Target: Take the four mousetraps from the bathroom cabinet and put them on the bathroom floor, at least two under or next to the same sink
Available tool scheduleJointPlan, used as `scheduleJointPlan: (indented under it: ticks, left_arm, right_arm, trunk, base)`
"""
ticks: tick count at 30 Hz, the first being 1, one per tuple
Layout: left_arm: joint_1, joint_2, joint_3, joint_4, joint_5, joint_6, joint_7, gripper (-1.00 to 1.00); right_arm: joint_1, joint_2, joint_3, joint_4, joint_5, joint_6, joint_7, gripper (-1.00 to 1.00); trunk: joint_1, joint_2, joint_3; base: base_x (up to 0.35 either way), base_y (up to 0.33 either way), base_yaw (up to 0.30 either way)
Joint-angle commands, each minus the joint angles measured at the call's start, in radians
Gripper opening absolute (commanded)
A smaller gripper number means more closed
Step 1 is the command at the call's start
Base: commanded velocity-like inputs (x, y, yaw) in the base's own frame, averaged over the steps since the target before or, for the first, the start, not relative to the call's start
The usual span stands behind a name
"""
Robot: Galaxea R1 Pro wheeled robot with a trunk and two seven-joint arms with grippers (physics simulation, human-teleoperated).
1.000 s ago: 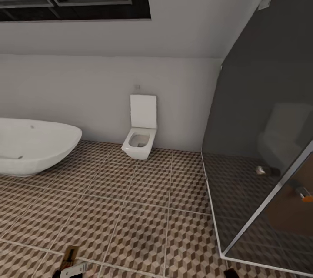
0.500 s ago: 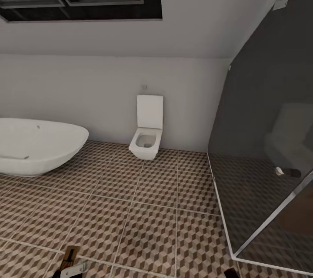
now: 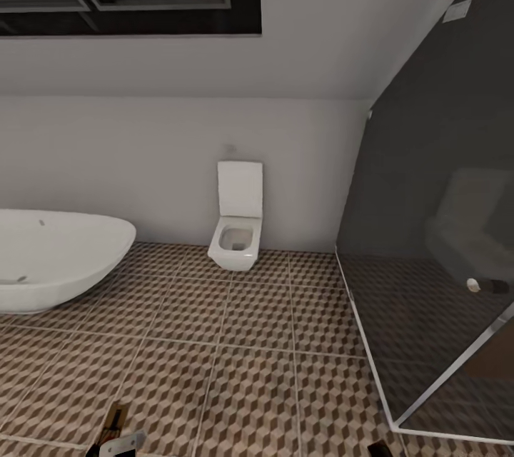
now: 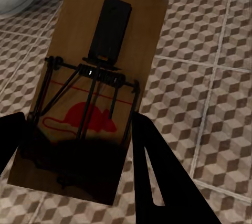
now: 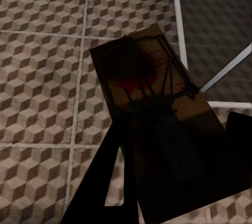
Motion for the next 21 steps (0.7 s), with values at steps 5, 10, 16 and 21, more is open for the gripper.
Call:
scheduleJointPlan:
  ticks: [5, 10, 16, 21]
  left_arm:
    - [0.0, 0.0, -0.006, 0.0, -0.005, -0.001, 0.006, -1.0]
    - [0.0, 0.0, -0.006, 0.0, -0.005, -0.001, 0.006, -1.0]
    - [0.0, 0.0, -0.006, 0.001, -0.005, -0.001, 0.006, -1.0]
    - [0.0, 0.0, -0.006, 0.001, -0.005, -0.001, 0.006, -1.0]
  right_arm:
    - [0.0, 0.0, 0.0, -0.002, 0.004, -0.001, -0.007, -1.0]
    - [0.0, 0.0, 0.0, -0.002, 0.004, 0.0, -0.007, -1.0]
    - [0.0, 0.0, 0.0, -0.002, 0.004, -0.001, -0.007, -1.0]
    - [0.0, 0.0, 0.0, -0.002, 0.004, 0.0, -0.007, -1.0]
  trunk:
    - [0.001, -0.002, 0.004]
    - [0.001, -0.002, 0.009]
    - [0.001, -0.002, 0.012]
    - [0.001, -0.002, 0.012]
  base:
    - [0.144, 0.262, -0.207]
    - [0.144, 0.263, -0.201]
    - [0.143, 0.262, -0.071]
    - [0.143, 0.254, -0.007]
